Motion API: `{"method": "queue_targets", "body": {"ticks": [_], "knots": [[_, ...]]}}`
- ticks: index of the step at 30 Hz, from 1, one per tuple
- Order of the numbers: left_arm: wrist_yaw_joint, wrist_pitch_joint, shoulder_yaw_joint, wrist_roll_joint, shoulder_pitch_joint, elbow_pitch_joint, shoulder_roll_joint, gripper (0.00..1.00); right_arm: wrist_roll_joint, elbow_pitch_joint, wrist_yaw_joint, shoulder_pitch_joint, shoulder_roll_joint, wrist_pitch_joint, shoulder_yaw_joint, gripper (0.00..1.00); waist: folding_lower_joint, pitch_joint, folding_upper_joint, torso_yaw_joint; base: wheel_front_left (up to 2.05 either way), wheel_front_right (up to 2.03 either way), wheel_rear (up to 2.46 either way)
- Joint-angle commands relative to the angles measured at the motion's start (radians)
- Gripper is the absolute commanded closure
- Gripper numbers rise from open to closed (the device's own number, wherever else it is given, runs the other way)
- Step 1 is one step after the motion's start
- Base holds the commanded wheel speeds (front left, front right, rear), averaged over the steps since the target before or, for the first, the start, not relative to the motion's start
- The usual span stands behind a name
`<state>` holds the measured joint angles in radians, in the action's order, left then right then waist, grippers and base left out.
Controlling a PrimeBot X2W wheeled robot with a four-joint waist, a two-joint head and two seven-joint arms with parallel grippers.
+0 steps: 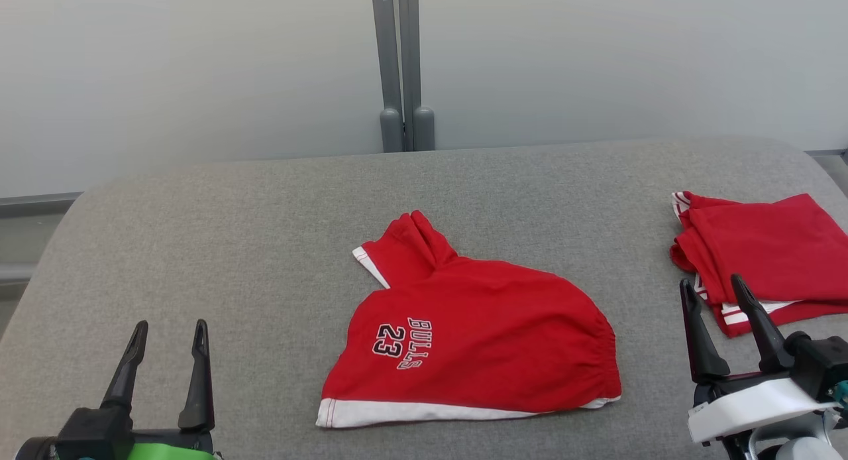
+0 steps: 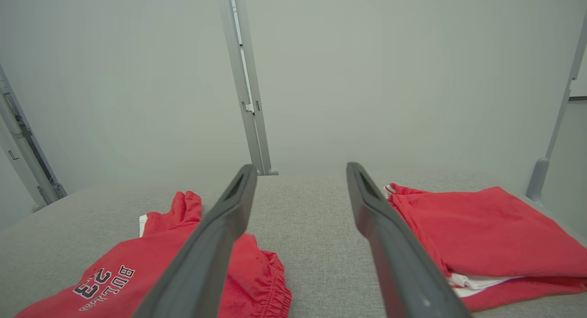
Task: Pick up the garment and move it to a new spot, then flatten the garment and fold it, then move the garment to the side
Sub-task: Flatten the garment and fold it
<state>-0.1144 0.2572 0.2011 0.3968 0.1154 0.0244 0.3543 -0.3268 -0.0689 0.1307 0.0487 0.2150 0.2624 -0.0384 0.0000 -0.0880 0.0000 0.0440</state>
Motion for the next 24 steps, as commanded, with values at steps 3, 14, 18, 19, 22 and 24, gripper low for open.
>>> {"method": "queue_targets", "body": {"ticks": [3,14,18,19,22,24], "knots": [[0.006,0.008,-0.011,-0.022,0.026,-0.014,-0.014,0.00,0.015,0.013,0.000,0.026,-0.001,0.002,-0.002,0.00,0.0000,-0.003,0.0000,0.004,0.00,0.00,0.00],[0.051,0.009,-0.027,-0.066,-0.001,-0.053,-0.069,0.00,0.037,0.001,0.000,0.003,0.006,0.002,-0.023,0.00,0.0000,0.011,0.0000,0.005,0.00,0.00,0.00],[0.067,0.008,-0.032,-0.075,-0.012,-0.067,-0.081,0.00,0.035,-0.006,0.000,-0.004,0.008,0.003,-0.024,0.00,0.0000,0.016,0.0000,0.007,0.00,0.00,0.00],[0.069,0.008,-0.034,-0.079,-0.012,-0.070,-0.084,0.00,0.035,-0.007,0.000,-0.004,0.008,0.003,-0.026,0.00,0.0000,0.016,0.0000,0.007,0.00,0.00,0.00],[0.078,0.008,-0.038,-0.089,-0.016,-0.077,-0.093,0.00,0.033,-0.013,0.000,-0.005,0.010,0.002,-0.029,0.00,0.0000,0.018,0.0000,0.007,0.00,0.00,0.00],[0.084,0.008,-0.042,-0.093,-0.019,-0.081,-0.099,0.00,0.031,-0.016,0.000,-0.007,0.011,0.002,-0.031,0.00,0.0000,0.019,0.0000,0.007,0.00,0.00,0.00]]}}
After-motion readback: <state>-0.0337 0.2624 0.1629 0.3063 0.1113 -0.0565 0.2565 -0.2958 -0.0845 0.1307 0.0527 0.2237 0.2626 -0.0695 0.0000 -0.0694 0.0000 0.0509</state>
